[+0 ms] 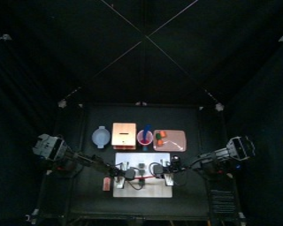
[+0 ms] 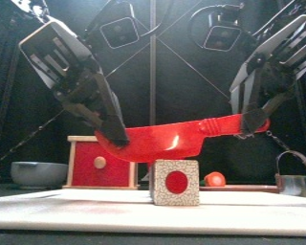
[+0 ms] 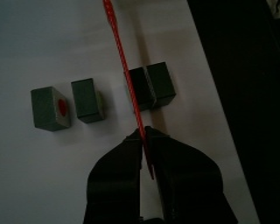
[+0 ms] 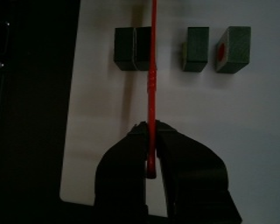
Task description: Cut sushi roll
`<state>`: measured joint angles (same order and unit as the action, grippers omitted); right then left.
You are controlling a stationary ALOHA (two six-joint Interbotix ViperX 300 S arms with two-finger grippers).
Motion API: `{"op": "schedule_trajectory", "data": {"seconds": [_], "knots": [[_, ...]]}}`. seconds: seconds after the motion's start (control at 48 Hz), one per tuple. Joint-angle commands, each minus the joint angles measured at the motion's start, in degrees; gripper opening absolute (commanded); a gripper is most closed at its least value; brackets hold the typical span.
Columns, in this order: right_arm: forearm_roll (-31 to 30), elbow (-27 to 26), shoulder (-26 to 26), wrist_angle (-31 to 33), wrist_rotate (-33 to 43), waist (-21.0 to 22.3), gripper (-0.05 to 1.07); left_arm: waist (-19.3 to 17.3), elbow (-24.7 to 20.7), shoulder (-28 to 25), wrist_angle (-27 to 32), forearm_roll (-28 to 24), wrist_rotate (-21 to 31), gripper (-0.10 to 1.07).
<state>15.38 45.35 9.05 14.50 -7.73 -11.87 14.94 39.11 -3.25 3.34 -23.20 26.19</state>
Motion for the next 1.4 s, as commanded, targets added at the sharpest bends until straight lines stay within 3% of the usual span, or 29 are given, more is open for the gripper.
{"op": "schedule_trajectory", "data": {"seconds": [0.0, 0.229, 0.542, 0.917, 1.104, 1.375], "knots": [[0.2, -1.4, 1.7, 0.0, -0.3, -0.7, 0.40, 0.2, -1.4, 1.1, -0.2, -0.2, -0.2, 0.49], [1.9, -1.1, 0.4, -0.1, -0.2, -2.7, 0.40, 2.4, -2.5, -1.5, -1.0, 1.3, -0.1, 0.49], [2.3, -0.9, -1.0, -0.8, -0.2, -2.8, 0.40, 2.5, -2.7, -2.5, -0.4, 1.5, -0.1, 0.49], [3.3, -1.1, -8.7, -2.9, -0.2, -3.4, 0.40, 1.9, -2.5, -7.4, 1.8, 1.4, -0.1, 0.48], [2.3, -1.2, -3.7, -1.4, -0.3, -3.3, 0.40, 1.9, -4.2, -4.0, 5.4, 0.4, -0.4, 0.48], [-0.4, -1.2, 5.9, 5.8, -0.2, -2.2, 0.40, 1.8, -7.0, 3.3, 9.4, -7.4, 0.1, 0.51]]}}
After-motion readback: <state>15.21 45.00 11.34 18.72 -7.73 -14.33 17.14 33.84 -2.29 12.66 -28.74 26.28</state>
